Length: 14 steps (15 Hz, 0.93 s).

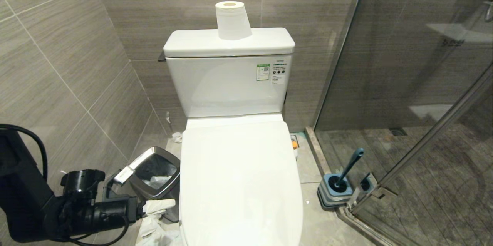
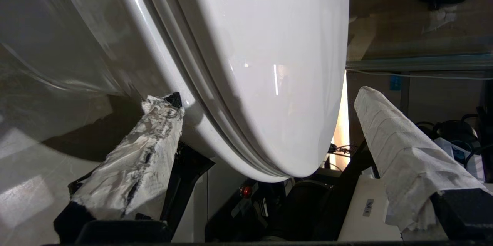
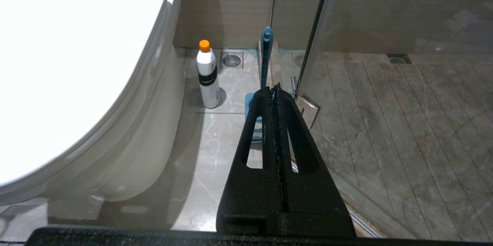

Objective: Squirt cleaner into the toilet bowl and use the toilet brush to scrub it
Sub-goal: Use the left hand to lift the toilet lid slightly

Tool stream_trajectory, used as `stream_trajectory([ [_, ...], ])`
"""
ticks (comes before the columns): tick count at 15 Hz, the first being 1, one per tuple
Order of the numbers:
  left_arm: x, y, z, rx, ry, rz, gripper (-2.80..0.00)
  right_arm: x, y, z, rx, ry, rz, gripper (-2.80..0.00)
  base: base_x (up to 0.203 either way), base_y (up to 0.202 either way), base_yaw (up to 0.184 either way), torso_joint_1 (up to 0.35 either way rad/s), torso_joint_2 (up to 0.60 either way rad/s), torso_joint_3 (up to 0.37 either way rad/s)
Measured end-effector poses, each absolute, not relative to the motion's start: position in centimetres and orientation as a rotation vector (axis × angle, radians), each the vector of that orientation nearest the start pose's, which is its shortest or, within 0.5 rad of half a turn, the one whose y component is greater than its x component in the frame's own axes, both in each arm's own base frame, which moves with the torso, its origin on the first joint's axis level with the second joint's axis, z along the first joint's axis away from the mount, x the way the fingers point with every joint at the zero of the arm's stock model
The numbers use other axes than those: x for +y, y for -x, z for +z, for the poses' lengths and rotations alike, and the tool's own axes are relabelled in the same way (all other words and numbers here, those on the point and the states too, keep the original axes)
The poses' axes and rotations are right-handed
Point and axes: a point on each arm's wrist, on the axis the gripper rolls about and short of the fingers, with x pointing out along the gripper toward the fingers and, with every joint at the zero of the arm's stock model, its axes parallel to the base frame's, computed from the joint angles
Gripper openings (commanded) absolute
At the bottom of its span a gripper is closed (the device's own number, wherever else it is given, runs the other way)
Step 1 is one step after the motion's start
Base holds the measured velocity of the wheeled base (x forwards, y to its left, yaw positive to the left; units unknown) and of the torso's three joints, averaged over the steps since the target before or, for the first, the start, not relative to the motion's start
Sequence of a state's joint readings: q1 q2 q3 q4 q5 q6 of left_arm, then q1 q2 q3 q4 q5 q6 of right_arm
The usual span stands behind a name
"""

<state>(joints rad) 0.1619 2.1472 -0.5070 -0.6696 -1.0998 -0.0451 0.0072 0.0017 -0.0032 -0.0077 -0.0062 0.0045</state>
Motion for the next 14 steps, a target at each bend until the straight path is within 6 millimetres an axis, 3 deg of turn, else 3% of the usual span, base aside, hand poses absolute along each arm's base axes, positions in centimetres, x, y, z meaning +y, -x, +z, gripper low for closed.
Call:
stream_trajectory([
  [5,2.0,-27.5,-0.8,0.862,0.650,-0.864,0.00,0.0,2.3,7.7,-0.009,-0.005,0.001,-2.80,0.000,0.000,0.000,0.000,0.00,0.000],
  [14,-0.9,-28.2,-2.2,0.855,0.577,-0.967,0.00,0.0,2.3,7.7,-0.009,-0.004,0.001,-2.80,0.000,0.000,0.000,0.000,0.00,0.000],
])
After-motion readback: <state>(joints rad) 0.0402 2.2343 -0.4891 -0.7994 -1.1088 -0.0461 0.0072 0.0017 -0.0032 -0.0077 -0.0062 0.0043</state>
